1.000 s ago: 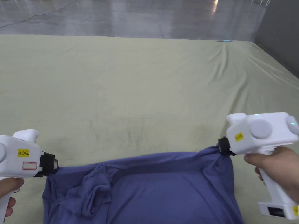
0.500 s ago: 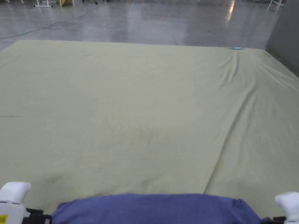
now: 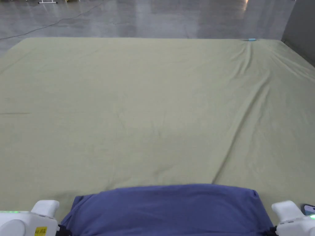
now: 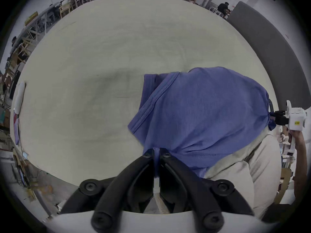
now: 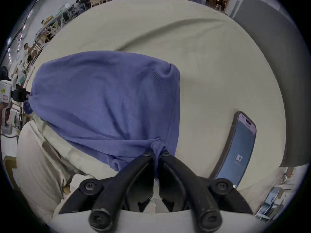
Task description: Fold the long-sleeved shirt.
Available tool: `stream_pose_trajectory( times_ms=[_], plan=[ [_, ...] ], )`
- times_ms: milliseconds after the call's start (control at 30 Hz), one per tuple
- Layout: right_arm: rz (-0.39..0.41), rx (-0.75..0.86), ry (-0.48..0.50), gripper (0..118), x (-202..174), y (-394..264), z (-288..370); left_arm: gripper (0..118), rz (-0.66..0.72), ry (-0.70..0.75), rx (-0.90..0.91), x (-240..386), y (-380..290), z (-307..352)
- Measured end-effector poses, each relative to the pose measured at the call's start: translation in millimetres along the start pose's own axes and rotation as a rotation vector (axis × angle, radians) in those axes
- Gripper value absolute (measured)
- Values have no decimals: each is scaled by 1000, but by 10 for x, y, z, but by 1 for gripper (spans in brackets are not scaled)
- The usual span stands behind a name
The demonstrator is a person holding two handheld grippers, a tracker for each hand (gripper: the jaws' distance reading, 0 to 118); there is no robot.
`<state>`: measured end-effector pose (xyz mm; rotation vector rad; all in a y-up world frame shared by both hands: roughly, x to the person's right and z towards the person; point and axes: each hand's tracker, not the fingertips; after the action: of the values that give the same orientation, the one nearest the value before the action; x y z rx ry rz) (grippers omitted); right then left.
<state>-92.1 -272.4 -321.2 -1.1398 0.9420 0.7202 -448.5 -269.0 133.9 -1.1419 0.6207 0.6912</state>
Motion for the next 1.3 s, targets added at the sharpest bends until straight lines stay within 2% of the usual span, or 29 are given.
stream_pose_trajectory(
  times_ms=[67, 100, 133, 167, 200, 233, 267, 300, 367, 400, 433, 467, 500, 533, 567, 633, 667, 733, 767, 800, 833, 867, 933, 1033, 1167, 1233, 1300],
  plan=[
    [-26, -10, 20, 1, 45, 28, 15, 1, 50, -2, 5, 16, 16, 119],
    [-32, -12, 26, 8, 71, 46, 54, 26, 68, 3, 18, 4, 19, 176],
    [-35, -12, 20, 26, 76, 62, 149, 66, 73, 59, 67, -9, 31, 272],
    [-32, 24, -13, 54, 86, 60, 280, 103, 58, 77, 118, 14, 19, 339],
    [-34, 97, -27, 91, 90, 43, 419, 117, 58, 59, 191, -1, 3, 458],
    [-36, 166, -31, 104, 91, 28, 533, 113, 46, 19, 314, -14, 22, 596],
    [-54, 255, -21, 104, 103, 9, 689, 114, 96, 7, 300, -29, 11, 667],
    [-67, 308, 0, 104, 97, 3, 793, 116, 129, -8, 301, -11, -44, 731],
    [-123, 277, 55, 104, 57, 35, 845, 115, 152, -38, 277, 32, -62, 733],
    [-143, 248, 114, 97, -22, 86, 896, 106, 138, -67, 179, 65, -49, 685],
    [-163, 249, 169, 78, -50, 82, 870, 77, 124, -77, 110, 127, -64, 621],
    [-171, 266, 233, 47, -78, 79, 825, 24, 104, -61, 97, 184, -96, 564],
    [-174, 266, 263, 7, -122, 95, 751, 0, 59, -19, 112, 251, -104, 504],
    [-177, 245, 261, 3, -145, 126, 682, 0, 36, 15, 119, 282, -122, 455],
    [-172, 236, 240, 3, -186, 142, 621, 0, 45, -5, 130, 255, -147, 374],
    [-152, 231, 237, 3, -255, 149, 571, 0, 109, -141, 155, 97, -106, 361],
    [-133, 234, 276, 3, -337, 175, 622, 0, 193, -243, 187, -44, -84, 368],
    [-145, 240, 352, 3, -363, 195, 638, 0, 296, -421, 196, -353, -34, 360],
    [-156, 240, 385, 3, -353, 211, 642, 9, 349, -501, 181, -513, -16, 311],
    [-165, 243, 410, 3, -352, 212, 664, 60, 385, -554, 148, -642, 2, 234],
    [-174, 248, 422, 3, -339, 220, 664, 104, 415, -580, 96, -676, -12, 174],
    [-178, 251, 433, 3, -332, 226, 659, 117, 406, -592, 135, -796, 7, 167],
    [-193, 262, 453, 3, -301, 224, 641, 115, 445, -620, 45, -967, 15, 14],
    [-229, 268, 528, 2, -310, 231, 607, 116, 482, -677, -75, -626, -85, -309],
    [-237, 264, 592, 2, -353, 227, 543, 118, 492, -859, 4, -667, -12, -538],
    [-235, 259, 611, 2, -358, 223, 483, 118, 604, -959, -4, -621, -13, -694],
    [-233, 257, 621, 2, -405, 231, 467, 118, 616, -1042, 1, -502, 53, -783]
  ],
)
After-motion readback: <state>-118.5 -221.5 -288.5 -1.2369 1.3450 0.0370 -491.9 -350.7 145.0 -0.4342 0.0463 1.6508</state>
